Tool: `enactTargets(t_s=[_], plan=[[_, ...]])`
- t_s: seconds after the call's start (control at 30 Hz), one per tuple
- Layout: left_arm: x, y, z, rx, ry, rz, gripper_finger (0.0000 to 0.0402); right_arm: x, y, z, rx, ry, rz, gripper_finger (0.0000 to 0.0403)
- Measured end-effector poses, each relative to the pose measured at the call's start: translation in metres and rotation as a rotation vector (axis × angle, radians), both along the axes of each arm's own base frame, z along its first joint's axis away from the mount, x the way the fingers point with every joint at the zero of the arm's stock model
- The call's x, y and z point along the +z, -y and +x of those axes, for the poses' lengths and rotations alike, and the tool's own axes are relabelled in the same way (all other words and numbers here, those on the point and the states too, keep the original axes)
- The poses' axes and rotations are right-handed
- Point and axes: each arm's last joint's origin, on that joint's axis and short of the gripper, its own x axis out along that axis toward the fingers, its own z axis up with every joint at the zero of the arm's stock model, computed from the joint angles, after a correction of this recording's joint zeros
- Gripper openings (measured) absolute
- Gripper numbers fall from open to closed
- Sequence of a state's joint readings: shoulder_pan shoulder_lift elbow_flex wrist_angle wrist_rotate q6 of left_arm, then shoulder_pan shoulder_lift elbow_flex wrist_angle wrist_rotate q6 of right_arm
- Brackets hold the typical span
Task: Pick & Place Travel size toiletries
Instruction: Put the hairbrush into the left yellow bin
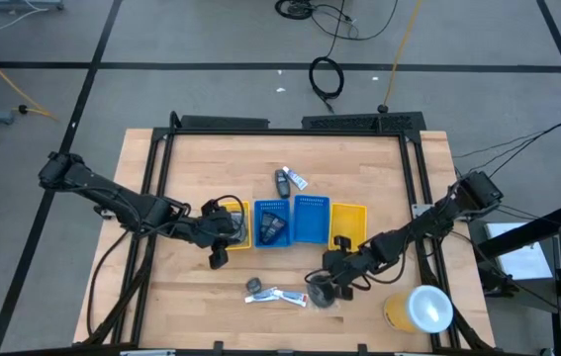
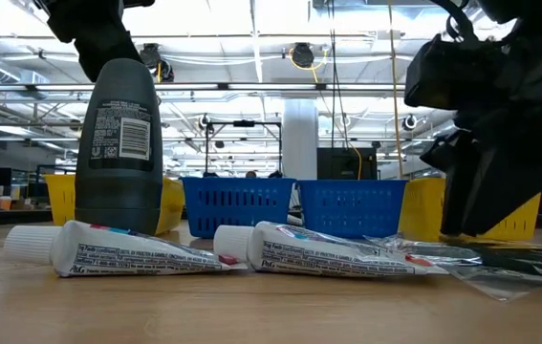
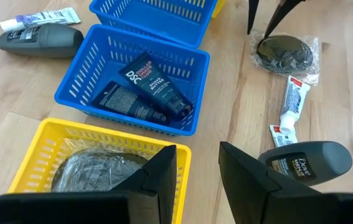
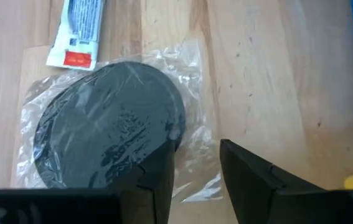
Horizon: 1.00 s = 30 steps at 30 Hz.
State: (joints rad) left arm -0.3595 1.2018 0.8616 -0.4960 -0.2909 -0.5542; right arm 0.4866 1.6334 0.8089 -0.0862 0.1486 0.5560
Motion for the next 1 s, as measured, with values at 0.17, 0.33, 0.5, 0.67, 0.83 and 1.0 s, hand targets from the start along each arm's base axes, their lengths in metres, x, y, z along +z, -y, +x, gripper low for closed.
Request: enactTargets(t_s=[0.17, 0.33, 0.5, 0.67, 0.83, 1.0], plan=[[0.0, 0.0, 0.0, 0.0, 0.0, 0.0, 0.0122, -0.0006, -0.0005, 0.0, 0.013, -0.011, 0.016, 0.0121], [0.0, 0.0, 0.0, 0.0, 0.0, 0.0, 0.0122, -0.002, 0.0006, -0.002, 0.046, -0.029, -0.021, 0.0117], [0.0, 0.0, 0.0, 0.0, 0.0, 0.0, 0.0122, -0.0043, 0.0026, -0.0055, 0.049, -0.071, -0.046, 0.0081], [0.0, 0.0, 0.0, 0.0, 0.0, 0.0, 0.0122, -0.0047, 0.0033, -0.0063, 0.046, -0.079, -0.058, 0.0011], [-0.0001, 0.0, 0.0, 0.0, 0.0, 0.0, 0.0122, -0.0046, 0.0032, -0.0062, 0.047, -0.079, -0.056, 0.0001], [-0.0001, 0.0, 0.0, 0.0, 0.0, 0.0, 0.0122, 0.0013, 0.002, -0.005, 0.052, -0.06, -0.041, 0.0]])
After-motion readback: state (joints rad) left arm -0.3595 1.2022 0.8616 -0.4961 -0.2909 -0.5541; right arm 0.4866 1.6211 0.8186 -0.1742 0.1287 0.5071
